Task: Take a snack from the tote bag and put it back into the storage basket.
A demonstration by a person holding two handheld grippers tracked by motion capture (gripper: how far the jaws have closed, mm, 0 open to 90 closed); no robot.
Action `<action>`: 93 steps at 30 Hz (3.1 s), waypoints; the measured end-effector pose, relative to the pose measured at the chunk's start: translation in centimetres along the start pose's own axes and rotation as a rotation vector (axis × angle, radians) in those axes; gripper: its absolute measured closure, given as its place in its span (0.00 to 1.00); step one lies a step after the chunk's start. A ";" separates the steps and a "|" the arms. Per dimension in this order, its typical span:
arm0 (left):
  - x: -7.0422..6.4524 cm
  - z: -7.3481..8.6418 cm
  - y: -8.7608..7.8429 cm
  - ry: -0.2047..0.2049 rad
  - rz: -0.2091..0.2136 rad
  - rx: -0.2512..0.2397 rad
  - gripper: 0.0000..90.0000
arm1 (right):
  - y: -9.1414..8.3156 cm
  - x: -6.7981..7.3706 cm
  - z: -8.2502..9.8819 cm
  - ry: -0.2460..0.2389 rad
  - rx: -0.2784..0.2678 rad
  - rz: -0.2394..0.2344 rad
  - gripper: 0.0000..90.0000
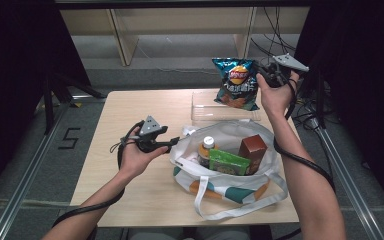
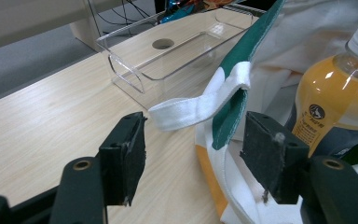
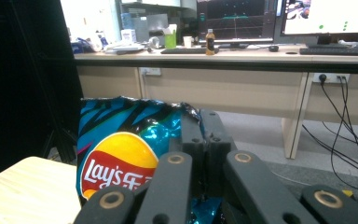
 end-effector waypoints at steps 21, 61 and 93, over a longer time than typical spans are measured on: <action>0.2 0.2 0.0 0.003 0.000 0.004 0.43 | 2.5 -0.9 0.3 0.035 0.020 0.013 1.00; 0.2 0.2 0.0 0.008 0.000 0.000 0.43 | 4.5 -2.7 3.5 0.096 0.080 0.043 1.00; 0.1 0.5 0.1 0.012 -0.003 0.007 0.43 | 5.3 -3.7 5.1 0.086 0.124 0.045 1.00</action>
Point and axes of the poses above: each handheld gripper's, and its own axes: y roughly forward along the jaws, z roughly out of its underside, x roughly to its left, the point moved 10 cm from there along y, roughly forward along the jaws, and after that the axes turned 15 degrees about -z, right-handed, at the moved point
